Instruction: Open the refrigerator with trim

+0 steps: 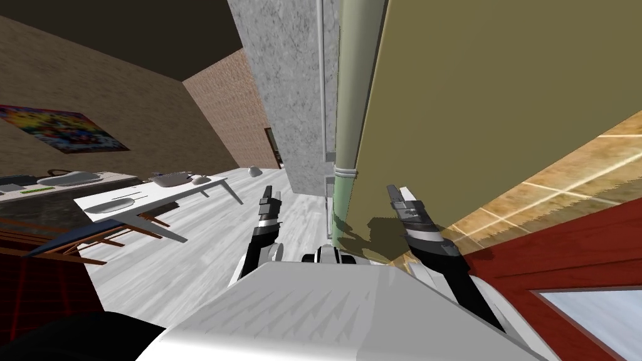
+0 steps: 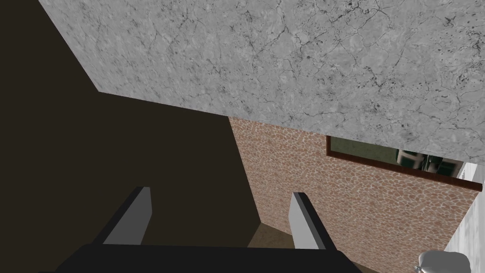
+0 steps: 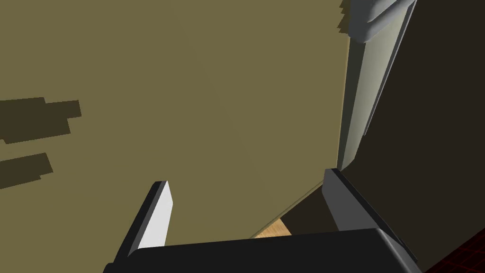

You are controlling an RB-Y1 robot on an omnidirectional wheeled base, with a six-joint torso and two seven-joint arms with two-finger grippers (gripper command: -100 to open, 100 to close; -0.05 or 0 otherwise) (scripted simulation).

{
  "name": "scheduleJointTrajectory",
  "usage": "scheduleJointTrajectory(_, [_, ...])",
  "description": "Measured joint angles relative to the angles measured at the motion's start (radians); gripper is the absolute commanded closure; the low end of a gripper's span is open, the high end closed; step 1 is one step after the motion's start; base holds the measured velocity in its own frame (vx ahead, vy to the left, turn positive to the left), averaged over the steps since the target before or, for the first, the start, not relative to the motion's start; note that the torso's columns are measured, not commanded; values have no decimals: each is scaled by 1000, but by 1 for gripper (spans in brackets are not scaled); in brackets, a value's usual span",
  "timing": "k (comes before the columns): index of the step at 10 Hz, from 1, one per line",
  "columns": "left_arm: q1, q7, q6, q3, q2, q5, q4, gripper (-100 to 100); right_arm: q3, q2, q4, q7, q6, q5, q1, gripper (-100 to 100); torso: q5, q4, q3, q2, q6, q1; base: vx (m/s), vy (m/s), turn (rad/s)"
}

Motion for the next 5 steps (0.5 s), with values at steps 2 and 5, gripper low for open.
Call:
scheduleJointTrajectory(2, [0,0,0,0,0,0,0,0,-18,-4,-11,53,9,29,18,-100,0,0,0,0,0,0,28,77,37])
scheduleJointTrajectory(5, [0,0,0,0,0,0,0,0,-40,-10,-22,127,19,65,41,-100,0,0,0,0,0,-2,28,51,56])
